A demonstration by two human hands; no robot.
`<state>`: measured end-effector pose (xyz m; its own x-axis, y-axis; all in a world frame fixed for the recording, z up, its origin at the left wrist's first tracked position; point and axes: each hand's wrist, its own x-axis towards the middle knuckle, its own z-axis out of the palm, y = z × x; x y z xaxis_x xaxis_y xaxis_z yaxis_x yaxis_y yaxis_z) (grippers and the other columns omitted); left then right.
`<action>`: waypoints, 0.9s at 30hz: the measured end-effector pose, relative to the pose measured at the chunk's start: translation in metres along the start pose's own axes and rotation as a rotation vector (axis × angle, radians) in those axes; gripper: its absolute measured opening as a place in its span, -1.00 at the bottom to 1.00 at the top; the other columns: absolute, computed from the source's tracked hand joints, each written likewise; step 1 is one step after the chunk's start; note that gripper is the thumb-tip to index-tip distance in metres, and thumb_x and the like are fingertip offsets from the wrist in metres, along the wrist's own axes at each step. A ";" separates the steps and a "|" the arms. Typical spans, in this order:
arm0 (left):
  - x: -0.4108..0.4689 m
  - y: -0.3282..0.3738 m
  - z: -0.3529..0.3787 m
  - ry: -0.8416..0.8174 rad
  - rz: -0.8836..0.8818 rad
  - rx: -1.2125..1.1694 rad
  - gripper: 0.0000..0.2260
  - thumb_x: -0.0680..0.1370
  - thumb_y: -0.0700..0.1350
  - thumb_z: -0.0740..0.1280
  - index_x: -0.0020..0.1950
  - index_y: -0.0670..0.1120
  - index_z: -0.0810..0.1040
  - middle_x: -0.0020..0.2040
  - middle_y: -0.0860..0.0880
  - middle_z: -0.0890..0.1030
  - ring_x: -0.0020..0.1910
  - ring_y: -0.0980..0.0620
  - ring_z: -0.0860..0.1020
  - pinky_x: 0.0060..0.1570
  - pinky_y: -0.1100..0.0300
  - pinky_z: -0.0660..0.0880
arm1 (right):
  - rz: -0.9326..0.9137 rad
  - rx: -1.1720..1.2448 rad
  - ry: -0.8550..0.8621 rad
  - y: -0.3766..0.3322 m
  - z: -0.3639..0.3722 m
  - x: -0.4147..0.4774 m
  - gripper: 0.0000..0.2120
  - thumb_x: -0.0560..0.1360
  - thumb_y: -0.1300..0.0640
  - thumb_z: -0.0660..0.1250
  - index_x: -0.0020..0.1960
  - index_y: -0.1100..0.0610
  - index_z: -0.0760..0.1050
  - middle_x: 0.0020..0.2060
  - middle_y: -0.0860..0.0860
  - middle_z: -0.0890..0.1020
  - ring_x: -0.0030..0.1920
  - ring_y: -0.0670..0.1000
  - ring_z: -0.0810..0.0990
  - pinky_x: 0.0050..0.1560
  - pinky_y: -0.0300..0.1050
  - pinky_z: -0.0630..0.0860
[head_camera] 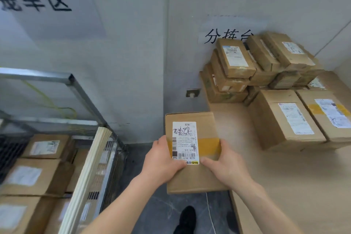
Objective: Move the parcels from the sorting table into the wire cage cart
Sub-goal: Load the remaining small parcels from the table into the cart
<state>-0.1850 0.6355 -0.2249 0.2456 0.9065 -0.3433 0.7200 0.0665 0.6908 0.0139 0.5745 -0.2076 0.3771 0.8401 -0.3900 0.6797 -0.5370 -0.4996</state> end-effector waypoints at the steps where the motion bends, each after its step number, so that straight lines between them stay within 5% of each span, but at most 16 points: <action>1: -0.012 -0.015 -0.012 0.029 -0.017 -0.027 -0.42 0.23 0.17 0.51 0.18 0.12 0.40 0.09 0.14 0.52 -0.01 0.15 0.53 -0.15 0.23 0.43 | -0.035 0.007 -0.014 -0.014 0.011 -0.009 -0.29 0.38 -0.24 0.48 0.40 -0.05 0.29 0.04 -0.13 0.54 0.10 0.06 0.57 -0.01 -0.07 0.45; 5: -0.064 -0.082 -0.059 0.150 -0.105 -0.130 -0.35 0.16 0.22 0.49 0.19 0.12 0.41 0.08 0.15 0.51 -0.03 0.17 0.53 -0.13 0.22 0.45 | -0.148 -0.019 -0.116 -0.076 0.059 -0.046 -0.26 0.36 -0.32 0.47 0.40 -0.15 0.23 0.12 -0.15 0.54 0.01 -0.04 0.51 -0.03 -0.11 0.40; 10: -0.128 -0.162 -0.105 0.298 -0.207 -0.206 -0.40 0.20 0.15 0.55 0.16 0.17 0.39 0.07 0.21 0.51 -0.05 0.25 0.51 -0.20 0.34 0.39 | -0.283 -0.058 -0.257 -0.142 0.123 -0.084 -0.35 0.24 -0.39 0.40 0.23 -0.24 0.24 -0.04 -0.27 0.53 -0.03 -0.08 0.52 -0.06 -0.09 0.42; 19: -0.211 -0.269 -0.153 0.552 -0.449 -0.327 -0.37 0.23 0.11 0.53 0.20 0.19 0.30 -0.02 0.30 0.35 0.07 0.18 0.38 -0.09 0.23 0.33 | -0.515 -0.217 -0.427 -0.245 0.232 -0.123 -0.48 0.32 -0.22 0.45 0.18 -0.20 0.29 -0.10 -0.29 0.56 -0.09 -0.19 0.55 -0.10 -0.12 0.49; 27: -0.233 -0.327 -0.153 0.730 -0.713 -0.508 -0.33 0.26 -0.01 0.58 0.29 0.14 0.36 0.16 0.12 0.45 0.08 0.14 0.46 -0.11 0.25 0.36 | -0.739 -0.441 -0.543 -0.307 0.317 -0.124 -0.39 0.35 -0.19 0.45 0.28 -0.09 0.25 -0.04 -0.15 0.54 -0.05 0.02 0.53 -0.11 -0.04 0.42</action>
<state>-0.5765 0.4663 -0.2737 -0.6703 0.6092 -0.4238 0.1569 0.6745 0.7214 -0.4410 0.6106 -0.2515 -0.4938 0.7426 -0.4525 0.8394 0.2710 -0.4712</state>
